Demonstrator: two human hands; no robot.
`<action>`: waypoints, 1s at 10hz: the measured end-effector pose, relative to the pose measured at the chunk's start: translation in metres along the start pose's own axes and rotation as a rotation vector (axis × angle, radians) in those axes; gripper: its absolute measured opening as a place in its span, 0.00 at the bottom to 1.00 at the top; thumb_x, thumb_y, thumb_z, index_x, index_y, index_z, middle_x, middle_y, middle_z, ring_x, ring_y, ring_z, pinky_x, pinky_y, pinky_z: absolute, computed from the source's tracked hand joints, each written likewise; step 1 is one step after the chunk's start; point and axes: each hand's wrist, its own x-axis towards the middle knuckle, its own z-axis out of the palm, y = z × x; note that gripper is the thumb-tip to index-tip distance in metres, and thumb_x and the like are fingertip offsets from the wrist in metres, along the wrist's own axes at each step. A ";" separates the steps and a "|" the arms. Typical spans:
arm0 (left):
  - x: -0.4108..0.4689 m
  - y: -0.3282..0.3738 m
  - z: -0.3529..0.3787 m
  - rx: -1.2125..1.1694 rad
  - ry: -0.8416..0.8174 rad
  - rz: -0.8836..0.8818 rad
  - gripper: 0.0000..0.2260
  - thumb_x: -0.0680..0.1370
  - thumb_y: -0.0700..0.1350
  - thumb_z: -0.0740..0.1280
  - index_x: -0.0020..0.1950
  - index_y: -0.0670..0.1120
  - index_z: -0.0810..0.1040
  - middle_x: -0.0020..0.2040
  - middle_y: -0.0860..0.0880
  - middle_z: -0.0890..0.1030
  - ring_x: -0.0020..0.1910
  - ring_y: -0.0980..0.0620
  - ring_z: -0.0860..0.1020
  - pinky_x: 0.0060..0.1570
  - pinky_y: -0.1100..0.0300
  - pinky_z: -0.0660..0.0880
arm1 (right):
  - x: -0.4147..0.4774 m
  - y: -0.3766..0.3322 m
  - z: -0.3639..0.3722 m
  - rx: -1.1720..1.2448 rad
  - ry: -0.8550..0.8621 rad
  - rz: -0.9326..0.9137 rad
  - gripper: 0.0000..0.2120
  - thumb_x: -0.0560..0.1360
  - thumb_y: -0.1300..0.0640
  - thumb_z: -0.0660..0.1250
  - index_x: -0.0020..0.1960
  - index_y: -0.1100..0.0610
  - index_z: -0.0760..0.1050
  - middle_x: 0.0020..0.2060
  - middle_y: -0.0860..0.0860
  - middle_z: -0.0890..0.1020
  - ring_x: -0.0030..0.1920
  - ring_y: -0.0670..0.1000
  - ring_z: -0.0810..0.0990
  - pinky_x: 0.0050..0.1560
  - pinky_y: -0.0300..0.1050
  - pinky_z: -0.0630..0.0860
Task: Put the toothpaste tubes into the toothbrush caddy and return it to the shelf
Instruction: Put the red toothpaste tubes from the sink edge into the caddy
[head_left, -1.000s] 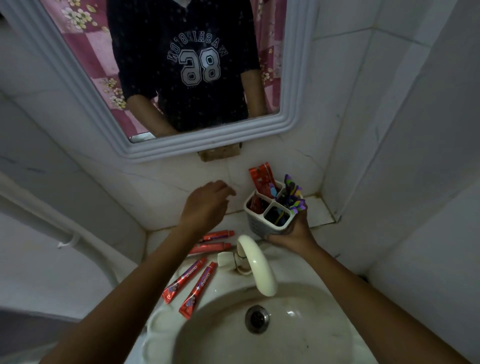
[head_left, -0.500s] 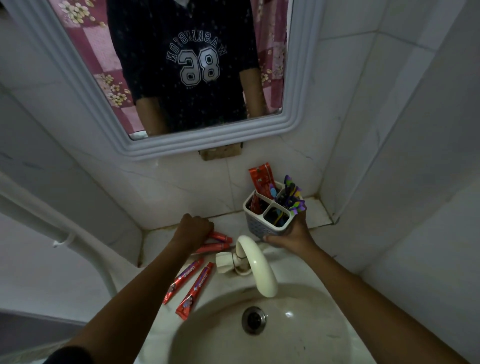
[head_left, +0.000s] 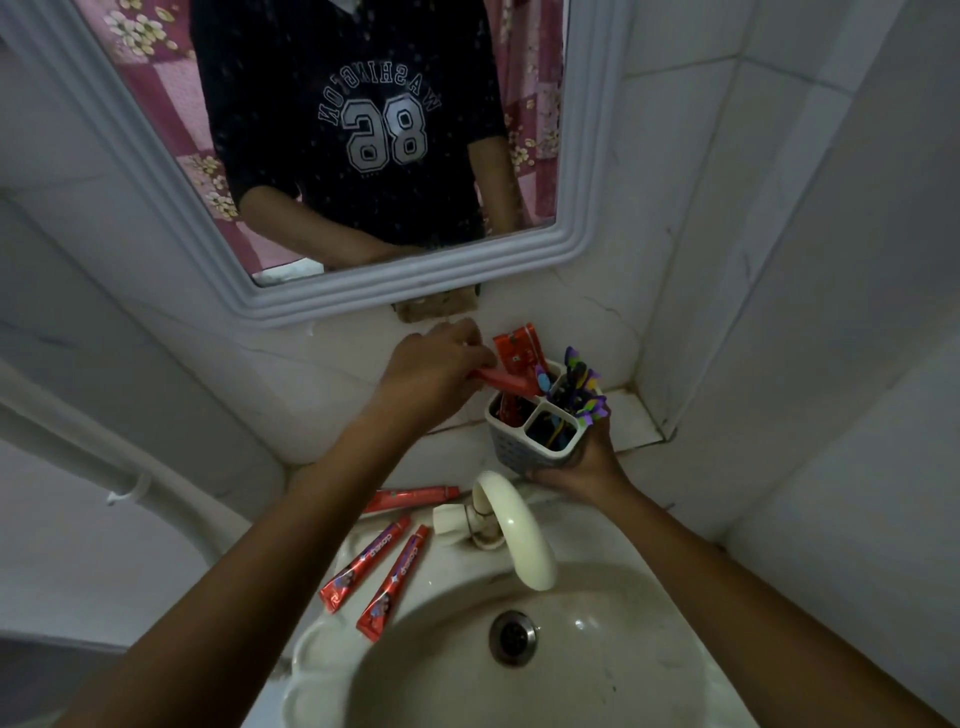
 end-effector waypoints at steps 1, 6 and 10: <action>0.018 0.017 0.008 0.081 -0.185 0.035 0.15 0.78 0.51 0.64 0.62 0.50 0.79 0.62 0.46 0.74 0.59 0.45 0.73 0.45 0.54 0.68 | 0.000 -0.001 0.000 -0.001 -0.004 -0.005 0.55 0.59 0.57 0.87 0.77 0.64 0.61 0.68 0.60 0.77 0.66 0.59 0.78 0.65 0.50 0.78; -0.081 -0.030 0.100 -0.118 -0.469 -0.260 0.17 0.76 0.53 0.67 0.65 0.53 0.76 0.65 0.51 0.77 0.65 0.49 0.73 0.59 0.56 0.71 | 0.000 0.003 -0.001 0.050 -0.007 -0.018 0.53 0.59 0.61 0.87 0.76 0.64 0.61 0.66 0.58 0.77 0.60 0.53 0.78 0.55 0.38 0.74; -0.077 -0.037 0.095 -0.100 -0.377 -0.291 0.13 0.76 0.51 0.63 0.60 0.53 0.75 0.56 0.49 0.83 0.59 0.49 0.79 0.72 0.45 0.60 | 0.001 0.003 -0.001 0.022 -0.012 -0.033 0.51 0.59 0.61 0.86 0.75 0.66 0.63 0.66 0.61 0.78 0.63 0.58 0.80 0.54 0.35 0.74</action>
